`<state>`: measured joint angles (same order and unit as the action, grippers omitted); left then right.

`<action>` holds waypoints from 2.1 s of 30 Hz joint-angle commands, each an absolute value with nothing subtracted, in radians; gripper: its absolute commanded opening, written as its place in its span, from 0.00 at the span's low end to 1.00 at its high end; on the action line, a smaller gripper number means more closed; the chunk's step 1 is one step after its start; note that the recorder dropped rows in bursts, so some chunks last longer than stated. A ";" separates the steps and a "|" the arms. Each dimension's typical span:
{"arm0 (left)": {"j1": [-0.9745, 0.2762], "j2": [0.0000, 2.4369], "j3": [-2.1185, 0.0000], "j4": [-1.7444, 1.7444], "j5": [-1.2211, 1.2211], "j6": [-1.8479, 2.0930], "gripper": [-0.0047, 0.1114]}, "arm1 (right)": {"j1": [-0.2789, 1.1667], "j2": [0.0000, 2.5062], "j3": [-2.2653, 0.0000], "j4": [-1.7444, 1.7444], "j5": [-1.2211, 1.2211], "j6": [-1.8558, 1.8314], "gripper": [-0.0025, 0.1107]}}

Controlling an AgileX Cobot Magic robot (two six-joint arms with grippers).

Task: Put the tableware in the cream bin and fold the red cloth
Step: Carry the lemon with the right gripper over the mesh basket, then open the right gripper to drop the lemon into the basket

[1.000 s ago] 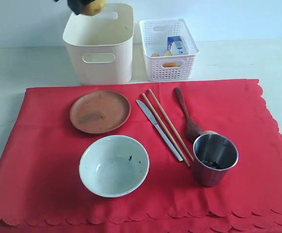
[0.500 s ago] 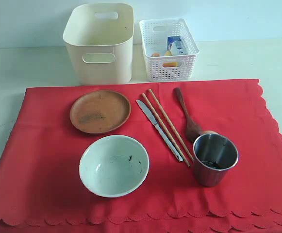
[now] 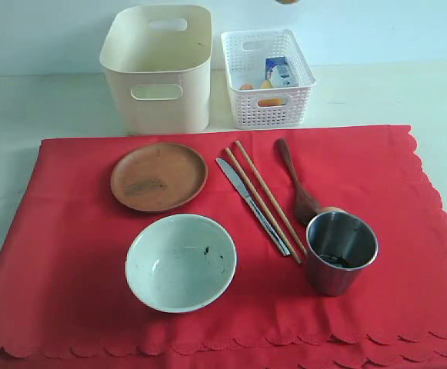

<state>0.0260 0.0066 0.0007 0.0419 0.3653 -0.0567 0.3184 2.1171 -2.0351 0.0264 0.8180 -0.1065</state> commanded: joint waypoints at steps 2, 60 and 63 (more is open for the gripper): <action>0.028 0.000 0.000 0.037 0.354 -0.055 0.04 | 0.314 2.209 -2.040 0.029 0.710 -0.111 0.02; 0.028 0.000 0.000 0.037 0.354 -0.055 0.04 | 0.280 2.197 -2.042 0.083 0.657 -0.103 0.66; 0.028 0.000 0.000 0.037 0.354 -0.055 0.04 | 0.280 2.146 -2.042 0.056 0.735 -0.103 0.64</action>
<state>0.0260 0.0066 0.0007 0.0419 0.3653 -0.0567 0.2833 2.1948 -2.0351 0.0842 0.6688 -0.1025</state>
